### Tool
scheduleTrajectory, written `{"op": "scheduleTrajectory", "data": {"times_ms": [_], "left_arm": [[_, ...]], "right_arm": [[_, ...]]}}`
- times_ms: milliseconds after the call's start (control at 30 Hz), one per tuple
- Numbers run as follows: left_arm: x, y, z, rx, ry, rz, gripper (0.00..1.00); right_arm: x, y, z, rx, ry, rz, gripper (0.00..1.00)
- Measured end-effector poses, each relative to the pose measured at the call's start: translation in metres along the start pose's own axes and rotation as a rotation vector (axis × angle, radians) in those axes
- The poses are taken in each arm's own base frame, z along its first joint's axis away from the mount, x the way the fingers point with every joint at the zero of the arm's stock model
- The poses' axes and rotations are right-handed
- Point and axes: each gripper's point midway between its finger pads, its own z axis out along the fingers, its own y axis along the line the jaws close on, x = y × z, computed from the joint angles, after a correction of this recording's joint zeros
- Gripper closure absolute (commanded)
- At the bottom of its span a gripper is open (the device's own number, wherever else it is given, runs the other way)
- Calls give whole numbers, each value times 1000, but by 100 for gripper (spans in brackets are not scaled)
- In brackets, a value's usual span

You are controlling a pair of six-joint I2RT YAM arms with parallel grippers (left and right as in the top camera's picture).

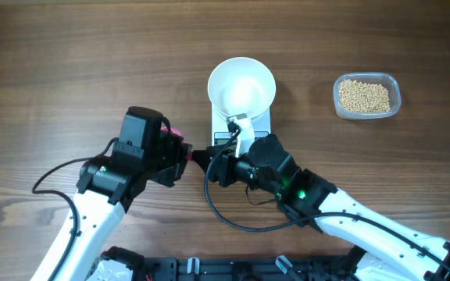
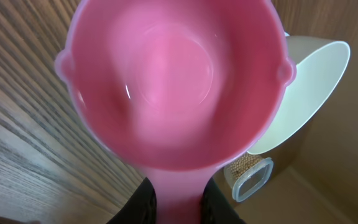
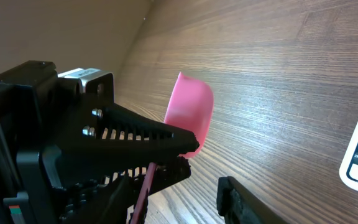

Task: Scoop item into bowl and weigh 150g on scale
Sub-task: 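Grasp the scoop handle with the right gripper, release left gripper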

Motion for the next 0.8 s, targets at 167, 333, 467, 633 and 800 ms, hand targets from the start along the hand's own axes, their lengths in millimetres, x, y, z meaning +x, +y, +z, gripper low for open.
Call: {"op": "scheduleTrajectory", "data": {"times_ms": [167, 333, 467, 633, 800], "left_arm": [[0, 1, 0, -4, 0, -17, 96], [0, 1, 0, -4, -1, -18, 96], [0, 1, 0, -4, -1, -18, 96], [0, 1, 0, -5, -1, -25, 96], [0, 1, 0, -5, 0, -29, 96]], "right_arm": [[0, 1, 0, -4, -2, -2, 61], [0, 2, 0, -7, 0, -4, 63], [0, 2, 0, -7, 0, -4, 63], [4, 5, 1, -12, 7, -8, 63], [3, 10, 4, -30, -1, -16, 65]]}}
